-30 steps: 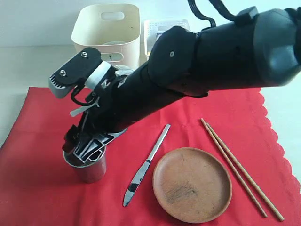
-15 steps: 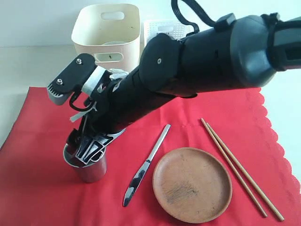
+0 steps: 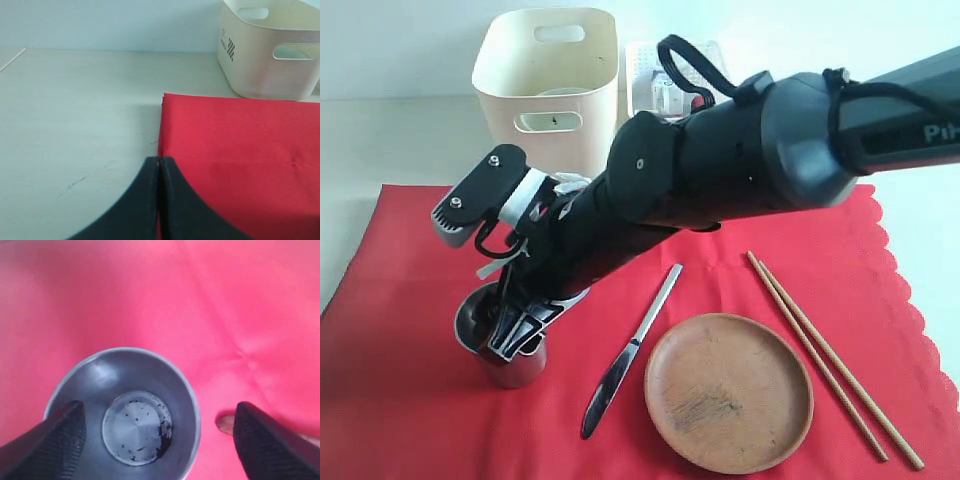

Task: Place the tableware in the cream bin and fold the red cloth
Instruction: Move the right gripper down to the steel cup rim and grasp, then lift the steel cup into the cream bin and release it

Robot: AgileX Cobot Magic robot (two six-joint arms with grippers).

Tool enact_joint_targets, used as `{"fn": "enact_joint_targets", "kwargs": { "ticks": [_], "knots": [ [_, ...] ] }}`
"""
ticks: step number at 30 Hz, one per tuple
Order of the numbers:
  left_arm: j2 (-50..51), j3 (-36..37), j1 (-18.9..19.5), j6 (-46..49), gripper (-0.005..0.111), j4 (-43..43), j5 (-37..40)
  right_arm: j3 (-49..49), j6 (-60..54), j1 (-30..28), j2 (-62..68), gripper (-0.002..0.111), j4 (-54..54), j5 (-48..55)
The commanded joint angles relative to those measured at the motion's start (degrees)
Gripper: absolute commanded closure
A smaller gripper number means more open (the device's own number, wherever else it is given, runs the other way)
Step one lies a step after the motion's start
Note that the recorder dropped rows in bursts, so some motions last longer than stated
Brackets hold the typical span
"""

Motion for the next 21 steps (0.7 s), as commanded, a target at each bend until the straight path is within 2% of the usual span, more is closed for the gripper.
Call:
{"fn": "enact_joint_targets", "kwargs": {
  "ticks": [1,9,16,18,21],
  "knots": [
    [-0.4,0.2,0.1,0.1,0.107,0.1,-0.8,-0.4,0.3,0.1,0.4,0.031,0.4,-1.8],
    [-0.4,0.2,0.1,0.1,0.107,0.1,-0.8,-0.4,0.3,0.1,0.3,0.031,0.4,-2.2],
    [-0.4,0.2,0.1,0.1,0.107,0.1,-0.8,-0.4,0.3,0.1,2.4,0.033,0.2,-6.5],
    [-0.4,0.2,0.1,0.1,0.107,0.1,-0.8,-0.4,0.3,0.1,3.3,0.040,0.2,-5.6],
    [-0.4,0.2,0.1,0.1,0.107,0.1,-0.8,-0.4,0.3,0.1,3.6,0.061,0.2,-4.6]
  ]
}}
